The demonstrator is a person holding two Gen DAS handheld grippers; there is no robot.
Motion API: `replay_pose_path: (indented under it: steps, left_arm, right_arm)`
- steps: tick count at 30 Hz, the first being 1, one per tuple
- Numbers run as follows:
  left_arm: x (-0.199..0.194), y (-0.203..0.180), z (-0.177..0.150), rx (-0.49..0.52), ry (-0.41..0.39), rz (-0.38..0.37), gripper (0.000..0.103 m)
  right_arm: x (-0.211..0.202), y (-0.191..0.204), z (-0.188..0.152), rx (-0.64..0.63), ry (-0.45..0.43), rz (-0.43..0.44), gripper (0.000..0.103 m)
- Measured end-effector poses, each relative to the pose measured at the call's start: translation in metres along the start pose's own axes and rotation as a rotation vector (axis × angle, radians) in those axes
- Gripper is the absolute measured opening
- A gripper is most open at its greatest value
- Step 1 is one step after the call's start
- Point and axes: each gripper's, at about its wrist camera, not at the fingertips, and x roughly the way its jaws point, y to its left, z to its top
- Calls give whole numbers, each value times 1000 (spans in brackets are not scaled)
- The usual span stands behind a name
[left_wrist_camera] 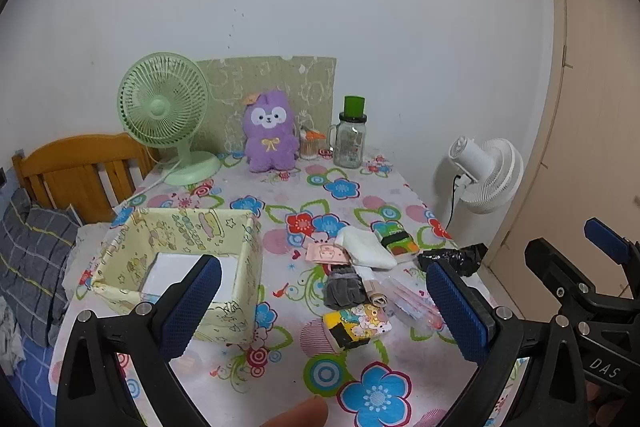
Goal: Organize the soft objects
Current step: 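Grasp the yellow cartoon pouch with the left gripper while the right gripper approaches the clear plastic bag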
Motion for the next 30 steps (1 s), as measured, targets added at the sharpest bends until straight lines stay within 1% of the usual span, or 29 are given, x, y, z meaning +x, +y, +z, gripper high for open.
replay_pose_path:
  steps: [10,16,20,25,30]
  left_arm:
    - [34,-7,-8,3,66,2,103]
    - [68,-12,-16,9,131,10,103]
    - [92,-18,-21,30,173,30,103]
    - [122,-21,-28,22,240,30,103]
    - [146,-26,-35,29,288,38,103]
  right_arm:
    - [35,-9,-15,9,64,-3,103]
    - [70,-18,-28,17,124,-1,103]
    - [93,-22,-37,9,161,-9,103]
    - [122,-32,-49,35,220,8,103]
    - [148,-40,-62,51,275,20,103]
